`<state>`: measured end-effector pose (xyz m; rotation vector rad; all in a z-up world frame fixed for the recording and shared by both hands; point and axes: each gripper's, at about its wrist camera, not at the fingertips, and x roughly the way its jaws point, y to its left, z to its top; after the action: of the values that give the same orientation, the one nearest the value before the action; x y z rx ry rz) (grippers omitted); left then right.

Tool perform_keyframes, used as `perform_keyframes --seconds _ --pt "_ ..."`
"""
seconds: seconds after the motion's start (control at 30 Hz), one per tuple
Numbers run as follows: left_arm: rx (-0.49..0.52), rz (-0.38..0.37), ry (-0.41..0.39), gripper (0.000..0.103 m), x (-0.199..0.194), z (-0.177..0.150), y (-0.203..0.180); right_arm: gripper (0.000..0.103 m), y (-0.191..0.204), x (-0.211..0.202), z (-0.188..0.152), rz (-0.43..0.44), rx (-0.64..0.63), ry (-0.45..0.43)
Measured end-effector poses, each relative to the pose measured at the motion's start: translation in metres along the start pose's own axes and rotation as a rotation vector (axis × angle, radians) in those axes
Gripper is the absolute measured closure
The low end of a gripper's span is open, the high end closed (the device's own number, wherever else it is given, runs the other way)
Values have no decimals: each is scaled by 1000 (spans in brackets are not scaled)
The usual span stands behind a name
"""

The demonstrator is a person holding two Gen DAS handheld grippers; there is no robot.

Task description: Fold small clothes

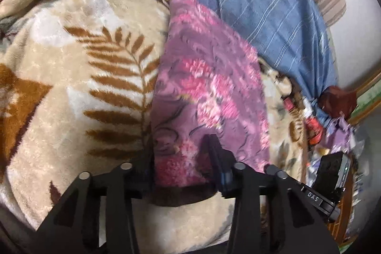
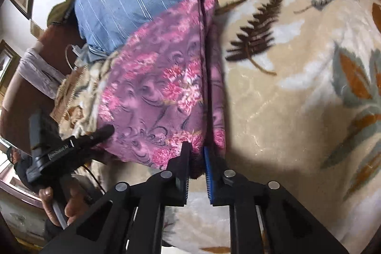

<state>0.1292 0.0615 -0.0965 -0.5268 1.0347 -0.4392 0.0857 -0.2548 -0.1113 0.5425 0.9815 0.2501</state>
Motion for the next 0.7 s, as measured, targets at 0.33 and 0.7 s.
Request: perform_keyframes --seconds 0.33,0.7 --pt "9 39 -15 45 -3 79 -15 42 18 -9 71 99 7 -10" --pt "-90 -71 113 45 94 206 24 43 -19 59 188 81 59 21"
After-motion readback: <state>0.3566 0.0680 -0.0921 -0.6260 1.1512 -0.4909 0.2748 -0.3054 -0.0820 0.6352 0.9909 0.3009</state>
